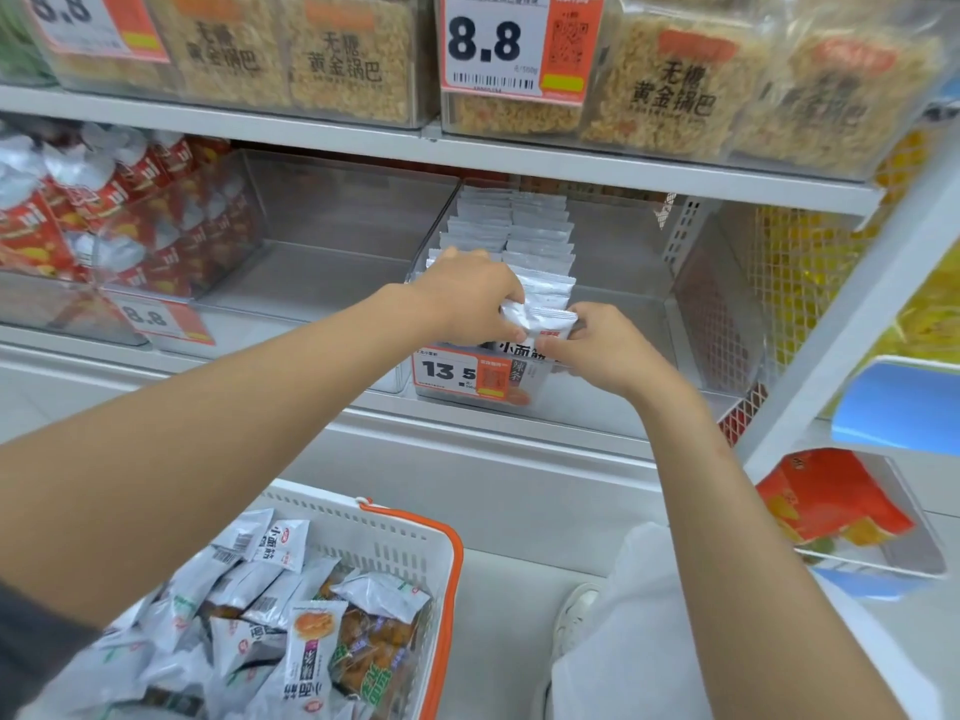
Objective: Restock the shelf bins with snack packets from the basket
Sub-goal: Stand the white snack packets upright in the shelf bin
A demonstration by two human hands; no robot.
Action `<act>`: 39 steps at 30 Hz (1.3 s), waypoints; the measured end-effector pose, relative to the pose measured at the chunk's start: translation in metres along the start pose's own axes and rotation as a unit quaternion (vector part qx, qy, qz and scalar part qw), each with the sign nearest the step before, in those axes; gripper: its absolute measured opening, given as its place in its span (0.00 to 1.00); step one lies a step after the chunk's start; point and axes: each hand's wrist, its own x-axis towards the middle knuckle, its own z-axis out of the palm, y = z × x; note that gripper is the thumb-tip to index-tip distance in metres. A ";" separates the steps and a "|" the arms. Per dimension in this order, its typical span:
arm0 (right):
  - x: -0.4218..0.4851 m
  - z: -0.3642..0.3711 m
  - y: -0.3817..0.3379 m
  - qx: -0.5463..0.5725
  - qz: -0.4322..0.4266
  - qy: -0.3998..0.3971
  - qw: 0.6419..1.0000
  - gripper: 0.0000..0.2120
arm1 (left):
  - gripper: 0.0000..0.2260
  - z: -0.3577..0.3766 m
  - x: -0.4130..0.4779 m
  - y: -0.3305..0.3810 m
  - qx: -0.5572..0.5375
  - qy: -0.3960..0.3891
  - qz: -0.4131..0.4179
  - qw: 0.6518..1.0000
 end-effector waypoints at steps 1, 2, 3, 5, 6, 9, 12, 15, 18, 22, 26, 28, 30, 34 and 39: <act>0.001 0.000 0.001 0.005 0.003 -0.004 1.000 0.07 | 0.19 0.000 0.000 0.000 0.007 -0.003 0.002 1.000; 0.000 0.000 0.002 0.011 0.010 -0.011 1.000 0.05 | 0.19 -0.001 0.000 0.000 0.012 -0.003 0.003 1.000; 0.000 -0.001 0.003 0.017 0.022 -0.017 0.999 0.06 | 0.19 -0.001 0.001 0.001 0.008 0.004 0.004 1.000; 0.000 -0.010 0.005 0.058 0.068 0.001 0.996 0.25 | 0.20 -0.002 0.001 0.000 -0.021 0.040 0.003 0.999; 0.004 -0.016 0.006 0.104 0.093 0.035 0.990 0.32 | 0.24 -0.001 0.001 -0.001 -0.040 0.059 -0.001 0.997; 0.022 -0.033 0.003 0.244 0.152 0.100 0.953 0.35 | 0.37 0.002 0.003 -0.006 -0.031 0.067 -0.001 0.997; 0.049 -0.031 -0.004 0.342 0.202 0.069 0.915 0.38 | 0.40 0.008 0.010 -0.014 0.022 0.010 -0.010 1.000; 0.076 -0.016 0.003 0.372 0.264 -0.043 0.889 0.44 | 0.44 0.014 0.016 -0.021 0.026 -0.023 -0.025 0.999; 0.091 0.002 0.006 0.450 0.266 -0.208 0.827 0.42 | 0.42 0.018 0.017 -0.025 0.026 -0.017 -0.016 0.999; 0.098 0.018 -0.004 0.496 0.256 -0.167 0.813 0.39 | 0.41 0.017 0.018 -0.028 0.025 -0.029 -0.011 0.999; 0.086 0.010 0.000 0.502 0.255 -0.174 0.808 0.38 | 0.43 0.016 0.020 -0.028 0.031 -0.044 -0.011 0.999; 0.076 -0.003 0.006 0.465 0.278 -0.192 0.819 0.44 | 0.46 0.015 0.020 -0.028 0.035 -0.052 -0.011 0.998; 0.062 -0.020 0.011 0.385 0.282 -0.229 0.849 0.51 | 0.47 0.014 0.019 -0.028 0.036 -0.052 -0.009 0.998; 0.045 -0.036 0.021 0.202 0.233 -0.353 0.883 0.59 | 0.44 0.014 0.019 -0.029 0.037 -0.049 -0.004 0.998; 0.043 -0.035 0.017 0.176 0.158 -0.451 0.861 0.52 | 0.39 0.012 0.017 -0.026 0.040 -0.052 -0.002 0.998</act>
